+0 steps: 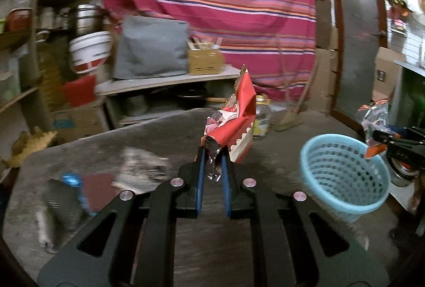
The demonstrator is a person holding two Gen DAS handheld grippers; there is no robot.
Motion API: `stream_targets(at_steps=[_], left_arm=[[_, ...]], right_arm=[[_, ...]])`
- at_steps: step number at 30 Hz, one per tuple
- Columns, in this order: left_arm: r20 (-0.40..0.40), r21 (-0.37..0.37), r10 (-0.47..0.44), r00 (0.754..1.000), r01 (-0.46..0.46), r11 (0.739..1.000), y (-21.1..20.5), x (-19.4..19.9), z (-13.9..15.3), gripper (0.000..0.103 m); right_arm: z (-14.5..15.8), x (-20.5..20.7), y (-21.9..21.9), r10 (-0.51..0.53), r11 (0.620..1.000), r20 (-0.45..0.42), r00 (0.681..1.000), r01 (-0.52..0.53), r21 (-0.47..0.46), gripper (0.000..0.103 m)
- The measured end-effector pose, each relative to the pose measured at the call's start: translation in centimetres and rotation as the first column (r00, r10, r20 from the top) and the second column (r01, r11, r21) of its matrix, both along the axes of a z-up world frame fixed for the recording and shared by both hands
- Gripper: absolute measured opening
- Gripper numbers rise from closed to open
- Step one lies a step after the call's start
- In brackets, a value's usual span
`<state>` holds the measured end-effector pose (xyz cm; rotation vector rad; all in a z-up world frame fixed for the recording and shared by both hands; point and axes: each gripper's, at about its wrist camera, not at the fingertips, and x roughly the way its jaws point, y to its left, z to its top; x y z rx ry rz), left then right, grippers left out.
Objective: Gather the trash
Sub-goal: 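Carry both bags over the blue basket and open both tools to drop them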
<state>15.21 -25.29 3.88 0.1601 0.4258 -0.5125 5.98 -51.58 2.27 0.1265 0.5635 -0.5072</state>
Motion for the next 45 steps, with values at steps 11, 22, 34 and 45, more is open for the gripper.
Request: stream_targets(at_steps=[11, 22, 34, 45], left_arm=[[-0.074, 0.012, -0.173, 0.982, 0.175, 0.985, -10.6, -1.3, -3.6, 0.011], [-0.071, 0.071, -0.255, 0.964, 0.260, 0.963, -15.6, -2.0, -4.4, 0.019], [-0.024, 0.066, -0.243, 0.970, 0.244, 0.968, -14.7, -2.4, -3.0, 0.068], [0.004, 0.010, -0.074, 0.997, 0.074, 0.997, -6.7, -0.7, -1.0, 0.094]], right_arm=[[-2.0, -1.7, -3.5, -0.037, 0.998, 0.022, 0.999, 0.036, 0.055, 0.046], [-3.1, -2.7, -5.7, -0.085, 0.990, 0.022, 0.996, 0.081, 0.118, 0.046], [-4.0, -2.0, -5.9, -0.084, 0.986, 0.000, 0.996, 0.083, 0.143, 0.046], [-4.3, 0.5, -3.8, -0.049, 0.990, -0.019, 0.999, 0.052, 0.131, 0.082]])
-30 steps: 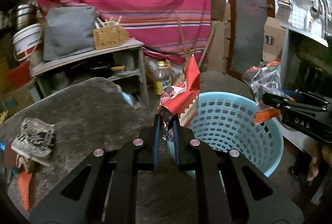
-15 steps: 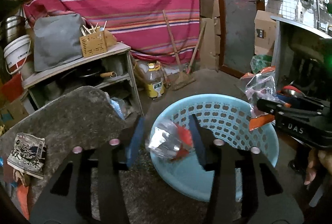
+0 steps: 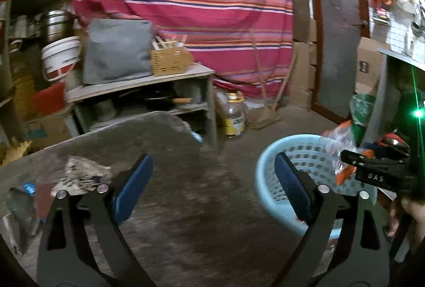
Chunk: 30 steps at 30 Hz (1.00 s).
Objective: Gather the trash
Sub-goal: 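Carry both bags over the blue basket and open both tools to drop them, then move both open tools back over the trash pile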
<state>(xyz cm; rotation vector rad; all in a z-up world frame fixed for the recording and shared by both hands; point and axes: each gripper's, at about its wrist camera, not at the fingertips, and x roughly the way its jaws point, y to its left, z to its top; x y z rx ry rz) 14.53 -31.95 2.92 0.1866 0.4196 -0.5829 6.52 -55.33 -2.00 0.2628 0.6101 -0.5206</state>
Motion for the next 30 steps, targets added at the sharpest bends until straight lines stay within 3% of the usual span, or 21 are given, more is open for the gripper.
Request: stream_targets(at_steps=[5, 8, 13, 19, 22, 25, 30], left_arm=[[0.011, -0.003, 0.062, 0.998, -0.062, 0.998, 4.3, 0.5, 0.5, 0.097], [0.022, -0.002, 0.112, 0.993, -0.112, 0.994, 7.4, 0.7, 0.8, 0.098], [0.007, 0.001, 0.182, 0.983, -0.182, 0.983, 12.7, 1.7, 0.5, 0.098], [0.044, 0.031, 0.311, 0.949, -0.313, 0.949, 20.2, 2.7, -0.4, 0.098], [0.049, 0.079, 0.342, 0.938, -0.345, 0.935, 23.0, 3.4, -0.8, 0.098], [0.073, 0.082, 0.380, 0.922, -0.385, 0.919, 25.6, 3.7, -0.9, 0.098], [0.041, 0.084, 0.439, 0.898, -0.441, 0.894, 28.7, 5.1, -2.2, 0.098]], right_arm=[[0.7, 0.3, 0.6, -0.032, 0.999, -0.002, 0.999, 0.032, -0.011, 0.083], [1.4, 0.5, 1.6, -0.044, 0.999, 0.016, 0.999, 0.044, -0.028, 0.092], [2.7, 1.4, 4.4, -0.014, 0.998, 0.033, 0.999, 0.015, -0.057, 0.092], [3.4, 3.7, 9.6, 0.078, 0.994, 0.044, 0.996, -0.075, -0.074, 0.093], [3.1, 4.9, 11.9, 0.113, 0.991, 0.025, 0.993, -0.110, -0.081, 0.093], [2.6, 6.3, 14.0, 0.149, 0.986, 0.001, 0.989, -0.149, -0.072, 0.093], [2.3, 8.1, 17.8, 0.193, 0.978, -0.012, 0.981, -0.194, -0.083, 0.093]])
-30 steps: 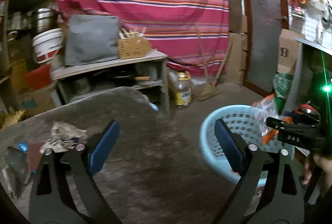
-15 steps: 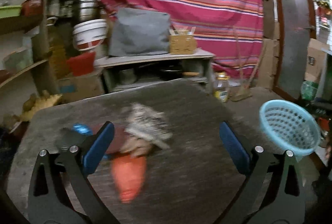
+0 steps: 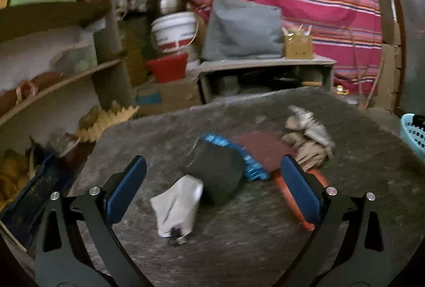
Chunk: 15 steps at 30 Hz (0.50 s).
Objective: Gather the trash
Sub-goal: 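Move both open tools back over the trash pile, then grasp the white cloth pouch with the string using the left tool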
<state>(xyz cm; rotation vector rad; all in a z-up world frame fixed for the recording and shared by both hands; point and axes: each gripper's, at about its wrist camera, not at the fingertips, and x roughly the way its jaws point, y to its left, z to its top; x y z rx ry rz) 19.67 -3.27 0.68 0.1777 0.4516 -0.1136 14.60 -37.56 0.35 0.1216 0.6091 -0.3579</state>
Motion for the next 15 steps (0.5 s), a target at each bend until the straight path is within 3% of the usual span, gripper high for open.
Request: stream_targets(at_steps=[4, 6, 10, 12, 15], left_arm=[[-0.074, -0.021, 0.027, 0.997, -0.029, 0.999, 2.1, 1.6, -2.2, 0.094], [-0.109, -0.009, 0.025, 0.994, -0.026, 1.000, 2.7, 2.5, -3.2, 0.083], [-0.175, -0.032, 0.021, 0.984, -0.027, 0.999, 3.7, 3.9, -4.3, 0.080], [-0.190, -0.048, 0.022, 0.982, -0.032, 0.998, 4.1, 4.3, -4.5, 0.071], [-0.236, -0.055, 0.017, 0.971, -0.031, 0.998, 4.5, 5.2, -5.1, 0.041]], right_arm=[[-0.1, 1.2, 2.3, 0.020, 1.000, -0.004, 1.000, -0.020, -0.019, 0.093], [-0.4, 2.1, 3.2, 0.049, 0.999, -0.022, 0.999, -0.049, -0.005, 0.093], [-1.3, 3.8, 4.9, 0.080, 0.997, -0.067, 0.995, -0.080, 0.000, 0.093], [-1.4, 4.5, 5.5, 0.090, 0.996, -0.073, 0.993, -0.091, -0.001, 0.093], [-1.4, 5.2, 6.0, 0.102, 0.995, -0.072, 0.992, -0.102, 0.005, 0.093]])
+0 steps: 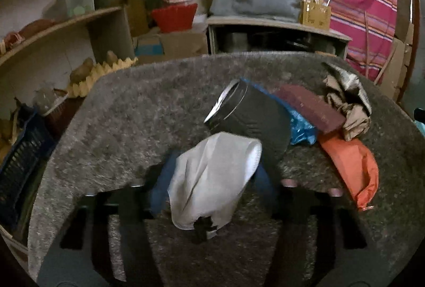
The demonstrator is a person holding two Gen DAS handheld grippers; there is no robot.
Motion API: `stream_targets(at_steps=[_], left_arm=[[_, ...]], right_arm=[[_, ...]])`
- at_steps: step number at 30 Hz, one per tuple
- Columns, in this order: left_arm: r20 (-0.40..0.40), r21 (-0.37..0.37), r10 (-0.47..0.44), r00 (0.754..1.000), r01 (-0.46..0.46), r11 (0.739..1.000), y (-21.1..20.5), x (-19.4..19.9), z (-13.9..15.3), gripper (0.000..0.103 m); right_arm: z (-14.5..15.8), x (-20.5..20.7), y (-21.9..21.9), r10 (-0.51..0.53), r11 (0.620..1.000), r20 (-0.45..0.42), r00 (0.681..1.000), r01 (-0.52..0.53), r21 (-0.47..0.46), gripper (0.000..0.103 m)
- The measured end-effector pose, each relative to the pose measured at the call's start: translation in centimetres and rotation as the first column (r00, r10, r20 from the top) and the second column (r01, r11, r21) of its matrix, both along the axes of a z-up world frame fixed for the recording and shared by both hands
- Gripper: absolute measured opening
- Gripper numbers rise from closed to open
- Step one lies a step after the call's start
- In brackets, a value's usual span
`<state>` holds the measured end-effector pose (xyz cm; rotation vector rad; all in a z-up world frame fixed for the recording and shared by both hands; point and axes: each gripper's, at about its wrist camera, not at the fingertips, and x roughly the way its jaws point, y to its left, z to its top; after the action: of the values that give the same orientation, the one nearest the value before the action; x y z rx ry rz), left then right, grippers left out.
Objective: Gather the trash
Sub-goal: 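Grasp the white cloth pouch with the string using the left tool, then grasp the black-and-white printed paper packet with the right tool while the left tool holds the pouch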
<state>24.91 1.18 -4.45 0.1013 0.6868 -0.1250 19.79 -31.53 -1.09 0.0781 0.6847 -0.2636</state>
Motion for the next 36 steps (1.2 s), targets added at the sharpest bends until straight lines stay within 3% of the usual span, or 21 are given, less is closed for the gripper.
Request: stream_targets(at_steps=[2, 7, 12, 19, 26, 33, 36], left_arm=[[-0.033, -0.022, -0.007, 0.999, 0.006, 1.000, 0.3, 0.5, -0.3, 0.024], [0.029, -0.020, 0.028, 0.999, -0.028, 0.999, 1.5, -0.3, 0.8, 0.006], [0.111, 0.017, 0.065, 0.992, -0.067, 0.998, 2.7, -1.1, 2.5, 0.005], [0.155, 0.031, 0.109, 0.982, -0.116, 0.993, 4.5, -0.9, 3.0, 0.004], [0.154, 0.025, 0.141, 0.978, -0.146, 0.989, 6.3, -0.6, 2.9, 0.004], [0.149, 0.019, 0.162, 0.975, -0.167, 0.986, 7.7, -0.6, 2.9, 0.004], [0.147, 0.020, 0.163, 0.976, -0.168, 0.986, 7.8, -0.5, 2.9, 0.004]], right_arm=[[0.1, 0.4, 0.5, 0.010, 1.000, 0.003, 1.000, -0.010, 0.001, 0.093], [0.1, 1.6, 2.4, 0.055, 0.999, 0.011, 0.998, -0.055, -0.005, 0.093], [-0.5, 3.1, 5.2, 0.120, 0.992, -0.009, 0.993, -0.120, -0.029, 0.093], [-0.7, 5.4, 9.4, 0.198, 0.980, -0.014, 0.980, -0.198, -0.014, 0.093], [-0.8, 7.3, 12.8, 0.229, 0.970, -0.023, 0.973, -0.230, -0.078, 0.093], [-0.8, 8.6, 11.4, 0.189, 0.980, -0.017, 0.982, -0.189, -0.055, 0.092], [-0.4, 8.6, 10.0, 0.177, 0.984, 0.001, 0.984, -0.177, -0.011, 0.078]])
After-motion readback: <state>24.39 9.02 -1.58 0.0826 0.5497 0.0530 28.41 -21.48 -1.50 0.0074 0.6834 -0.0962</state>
